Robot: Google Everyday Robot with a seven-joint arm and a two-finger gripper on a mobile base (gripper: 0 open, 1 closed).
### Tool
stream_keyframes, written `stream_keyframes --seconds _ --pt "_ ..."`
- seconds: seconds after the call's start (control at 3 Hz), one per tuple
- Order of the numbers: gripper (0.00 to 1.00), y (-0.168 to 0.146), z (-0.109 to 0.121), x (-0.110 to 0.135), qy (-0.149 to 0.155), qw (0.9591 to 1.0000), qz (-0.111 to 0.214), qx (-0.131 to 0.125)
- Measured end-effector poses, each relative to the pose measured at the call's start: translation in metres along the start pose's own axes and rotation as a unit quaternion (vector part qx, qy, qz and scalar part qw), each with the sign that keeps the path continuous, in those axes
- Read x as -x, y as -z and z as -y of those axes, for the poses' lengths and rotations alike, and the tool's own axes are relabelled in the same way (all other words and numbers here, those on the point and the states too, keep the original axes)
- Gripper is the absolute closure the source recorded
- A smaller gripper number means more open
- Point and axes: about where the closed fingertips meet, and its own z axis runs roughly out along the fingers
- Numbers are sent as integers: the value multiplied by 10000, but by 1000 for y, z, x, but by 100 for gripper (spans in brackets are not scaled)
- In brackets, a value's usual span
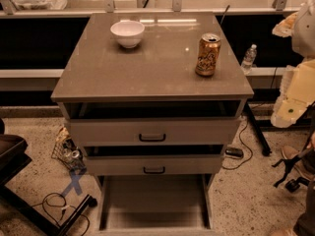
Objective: Place orange can into bottom drawer
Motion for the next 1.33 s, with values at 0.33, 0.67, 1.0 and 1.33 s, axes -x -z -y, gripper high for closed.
stream_keyframes --seconds 0.33,0.67,1.0,1.33 --pt "0 0 0 0 0 10000 0 -1" --pt "0 -7 0 2 -227 9993 240 -167" --pt "0 -40 -15 -7 -729 9946 727 -158" --pt "0 -111 -34 -26 -1507 9728 1761 -7"
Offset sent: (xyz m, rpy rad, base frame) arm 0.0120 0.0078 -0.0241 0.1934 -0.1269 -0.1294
